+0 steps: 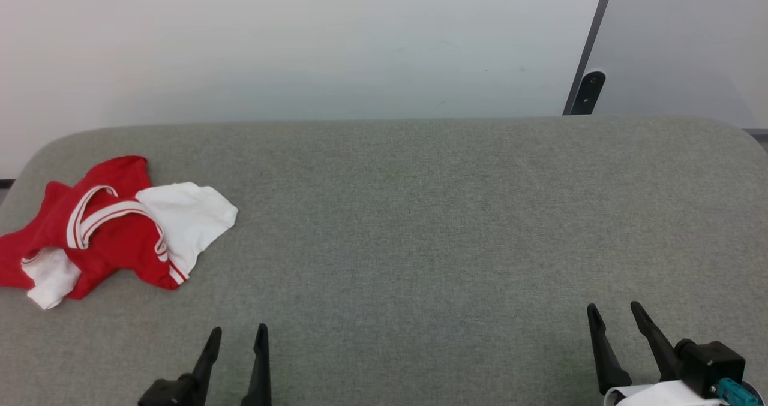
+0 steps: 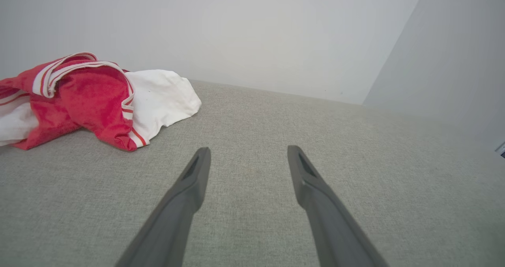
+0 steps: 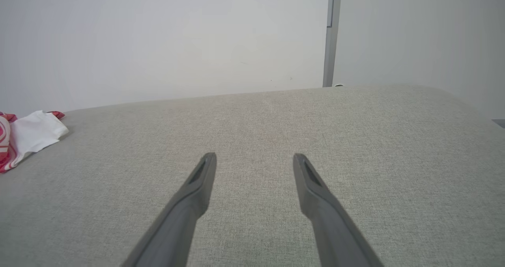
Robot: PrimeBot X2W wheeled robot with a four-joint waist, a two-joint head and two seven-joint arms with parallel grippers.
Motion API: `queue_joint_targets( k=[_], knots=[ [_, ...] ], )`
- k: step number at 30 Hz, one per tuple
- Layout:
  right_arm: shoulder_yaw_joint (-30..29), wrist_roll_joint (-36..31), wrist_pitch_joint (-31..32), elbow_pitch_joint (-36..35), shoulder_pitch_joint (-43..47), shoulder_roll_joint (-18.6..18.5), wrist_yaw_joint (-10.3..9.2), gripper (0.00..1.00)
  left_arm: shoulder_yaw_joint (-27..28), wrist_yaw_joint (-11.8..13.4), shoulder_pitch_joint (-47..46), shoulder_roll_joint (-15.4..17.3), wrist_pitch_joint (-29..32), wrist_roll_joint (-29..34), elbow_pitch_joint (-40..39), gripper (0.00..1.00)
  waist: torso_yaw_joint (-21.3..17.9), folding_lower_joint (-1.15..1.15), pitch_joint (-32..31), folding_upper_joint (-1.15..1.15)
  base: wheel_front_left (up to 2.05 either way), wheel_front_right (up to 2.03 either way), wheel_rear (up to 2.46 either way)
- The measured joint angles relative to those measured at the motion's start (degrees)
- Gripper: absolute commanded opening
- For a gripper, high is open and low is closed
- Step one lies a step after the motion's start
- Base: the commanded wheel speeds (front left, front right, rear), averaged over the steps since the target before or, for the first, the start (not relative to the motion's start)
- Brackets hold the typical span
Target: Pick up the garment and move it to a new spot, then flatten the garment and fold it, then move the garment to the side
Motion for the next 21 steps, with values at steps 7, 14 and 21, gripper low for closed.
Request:
queue_joint_targets(
  k=[7, 14, 21],
  knots=[
    [-0.5, -2.5, -1.2, 0.0, 0.7, 0.4, 0.0, 1.0, 0.5, -0.2, 0.4, -0.3, -0.8, 2.2, 0.3, 1.0, 0.0, 0.0, -0.2, 0.0, 0.0, 0.0, 0.0],
    [-0.6, -5.3, -2.3, -0.2, 1.0, 0.8, 0.0, 1.0, 0.8, -0.6, 0.9, -0.6, -1.6, 5.1, 0.3, 1.0, 0.0, 0.0, -0.1, 0.0, 0.0, 0.0, 0.0],
    [-1.3, -7.6, -3.3, -0.3, 1.2, 1.1, 0.0, 1.0, 1.2, -1.0, 1.2, -0.8, -2.3, 7.5, 0.4, 1.0, 0.0, 0.0, -0.2, 0.0, 0.0, 0.0, 0.0]
  ],
)
